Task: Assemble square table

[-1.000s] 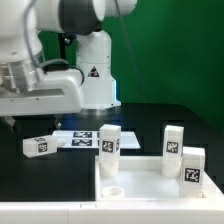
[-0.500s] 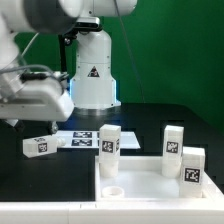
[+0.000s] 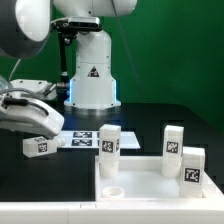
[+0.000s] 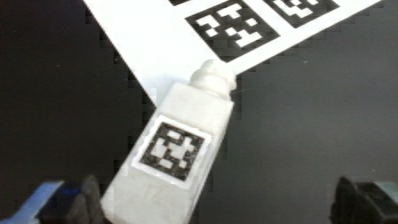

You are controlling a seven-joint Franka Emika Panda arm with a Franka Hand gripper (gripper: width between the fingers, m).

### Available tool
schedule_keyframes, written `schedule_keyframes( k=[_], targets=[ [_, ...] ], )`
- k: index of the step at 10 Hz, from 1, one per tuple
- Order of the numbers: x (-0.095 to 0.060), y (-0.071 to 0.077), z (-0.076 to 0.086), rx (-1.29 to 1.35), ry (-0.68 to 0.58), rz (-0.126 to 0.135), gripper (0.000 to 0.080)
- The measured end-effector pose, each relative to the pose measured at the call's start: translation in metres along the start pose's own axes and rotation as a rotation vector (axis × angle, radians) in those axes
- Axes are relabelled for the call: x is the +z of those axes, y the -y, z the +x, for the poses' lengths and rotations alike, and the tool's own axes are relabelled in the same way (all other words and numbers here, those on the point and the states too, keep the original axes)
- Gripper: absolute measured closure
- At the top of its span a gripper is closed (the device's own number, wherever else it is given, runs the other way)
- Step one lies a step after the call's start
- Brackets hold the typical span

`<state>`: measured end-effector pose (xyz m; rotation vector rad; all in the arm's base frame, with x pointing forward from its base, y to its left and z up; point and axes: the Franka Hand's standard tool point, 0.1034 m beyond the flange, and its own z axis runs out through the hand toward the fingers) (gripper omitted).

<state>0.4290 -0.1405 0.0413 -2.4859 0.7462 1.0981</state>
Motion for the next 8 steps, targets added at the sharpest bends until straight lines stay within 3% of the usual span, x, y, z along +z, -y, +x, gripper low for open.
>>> schedule_keyframes(
  k=[1, 3, 6, 7, 8],
  targets=[
    [0.003, 0.0, -0.002, 0.027, 0.024, 0.026, 0.0151],
    [0.019, -0.017, 0.005, 0.146, 0.151, 0.153, 0.0151],
    [0.02, -0.019, 0.01, 0.145, 0.151, 0.15, 0.0151],
    [0.023, -0.021, 0.009, 0.161, 0.171, 0.168, 0.0151],
    [0.03, -0.029, 0.01, 0.205, 0.224, 0.204, 0.0151]
  ],
)
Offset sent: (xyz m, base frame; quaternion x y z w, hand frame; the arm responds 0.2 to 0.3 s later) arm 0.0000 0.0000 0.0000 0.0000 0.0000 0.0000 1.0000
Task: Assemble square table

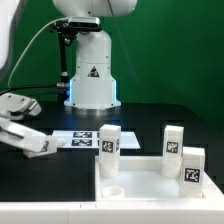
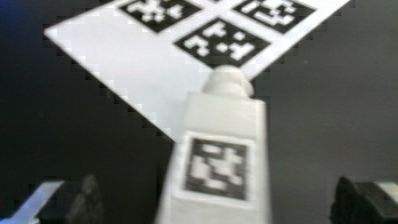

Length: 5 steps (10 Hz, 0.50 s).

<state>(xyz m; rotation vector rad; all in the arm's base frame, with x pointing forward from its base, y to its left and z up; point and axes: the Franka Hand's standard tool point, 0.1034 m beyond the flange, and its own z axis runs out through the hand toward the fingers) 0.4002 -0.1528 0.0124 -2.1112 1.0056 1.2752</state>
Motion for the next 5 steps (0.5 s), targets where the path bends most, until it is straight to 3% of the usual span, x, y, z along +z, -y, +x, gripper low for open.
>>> schedule_keyframes(
  k=[1, 2, 3, 4, 5],
  targets=[
    [0.0008, -0.0028, 0.006, 0.015, 0.012, 0.008, 0.0151],
    [0.0005, -0.001, 0.0054, 0.011, 0.01, 0.005, 0.028],
    [0.0008, -0.0011, 0.0055, 0.011, 0.01, 0.005, 0.028],
    [0.0011, -0.0014, 0.0057, 0.012, 0.011, 0.005, 0.0431],
    [0.0012, -0.0014, 0.0058, 0.012, 0.011, 0.005, 0.0513]
  ],
)
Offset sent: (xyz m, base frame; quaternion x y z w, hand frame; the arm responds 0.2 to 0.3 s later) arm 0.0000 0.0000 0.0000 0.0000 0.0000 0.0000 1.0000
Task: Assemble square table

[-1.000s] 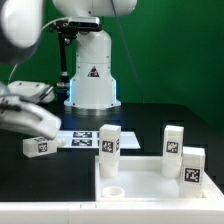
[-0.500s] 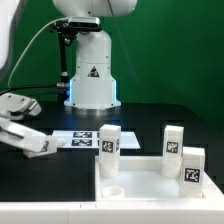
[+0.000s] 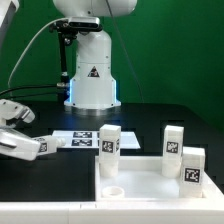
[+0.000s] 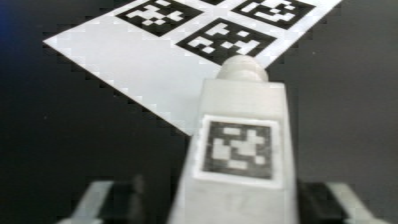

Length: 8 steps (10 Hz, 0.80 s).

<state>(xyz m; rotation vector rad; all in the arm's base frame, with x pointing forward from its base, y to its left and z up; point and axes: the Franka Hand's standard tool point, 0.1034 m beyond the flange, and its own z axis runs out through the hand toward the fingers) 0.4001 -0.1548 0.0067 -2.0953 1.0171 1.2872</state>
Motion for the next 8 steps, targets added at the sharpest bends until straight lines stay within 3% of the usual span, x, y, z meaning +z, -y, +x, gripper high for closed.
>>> schedule_keyframes(
  k=[2, 3, 4, 6, 8],
  targets=[
    [-0.001, 0.002, 0.0, -0.003, -0.006, -0.002, 0.0513],
    [-0.008, 0.013, -0.003, -0.026, -0.06, -0.009, 0.0513],
    [-0.024, 0.029, -0.022, -0.111, -0.101, -0.027, 0.0513],
    [-0.047, 0.052, -0.031, -0.237, -0.285, -0.038, 0.0513],
    [-0.047, 0.052, -0.027, -0.238, -0.444, -0.034, 0.0513]
  ],
)
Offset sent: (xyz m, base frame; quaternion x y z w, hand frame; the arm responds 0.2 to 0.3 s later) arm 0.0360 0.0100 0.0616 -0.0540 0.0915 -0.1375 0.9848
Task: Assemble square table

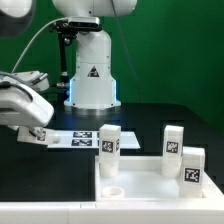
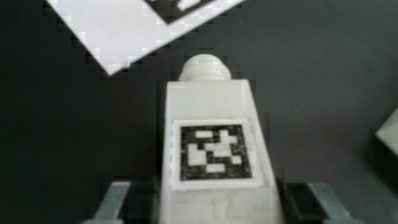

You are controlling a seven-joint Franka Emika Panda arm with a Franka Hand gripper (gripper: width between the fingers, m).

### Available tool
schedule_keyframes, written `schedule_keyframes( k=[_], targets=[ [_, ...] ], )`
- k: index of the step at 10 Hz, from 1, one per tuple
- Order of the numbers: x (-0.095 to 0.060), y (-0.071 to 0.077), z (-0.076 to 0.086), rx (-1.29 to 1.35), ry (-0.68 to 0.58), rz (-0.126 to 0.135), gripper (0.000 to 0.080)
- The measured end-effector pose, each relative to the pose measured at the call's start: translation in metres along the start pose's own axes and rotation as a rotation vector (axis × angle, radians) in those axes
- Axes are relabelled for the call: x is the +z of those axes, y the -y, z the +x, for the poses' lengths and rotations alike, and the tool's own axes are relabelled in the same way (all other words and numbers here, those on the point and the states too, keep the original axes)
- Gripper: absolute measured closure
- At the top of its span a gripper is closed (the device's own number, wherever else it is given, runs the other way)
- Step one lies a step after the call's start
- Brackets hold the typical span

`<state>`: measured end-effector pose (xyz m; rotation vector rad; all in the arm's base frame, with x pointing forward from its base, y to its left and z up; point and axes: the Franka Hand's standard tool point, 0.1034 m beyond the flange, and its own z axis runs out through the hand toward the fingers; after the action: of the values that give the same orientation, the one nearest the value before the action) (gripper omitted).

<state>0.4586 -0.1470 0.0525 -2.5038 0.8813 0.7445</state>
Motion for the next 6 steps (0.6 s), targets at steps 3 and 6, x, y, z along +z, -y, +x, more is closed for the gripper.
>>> schedule_keyframes(
  k=[3, 6],
  targets=[
    [-0.052, 0.061, 0.001, -0.193, -0.244, -0.054, 0.0513],
    [-0.054, 0.067, 0.002, -0.236, -0.469, -0.09, 0.0512]
  ],
)
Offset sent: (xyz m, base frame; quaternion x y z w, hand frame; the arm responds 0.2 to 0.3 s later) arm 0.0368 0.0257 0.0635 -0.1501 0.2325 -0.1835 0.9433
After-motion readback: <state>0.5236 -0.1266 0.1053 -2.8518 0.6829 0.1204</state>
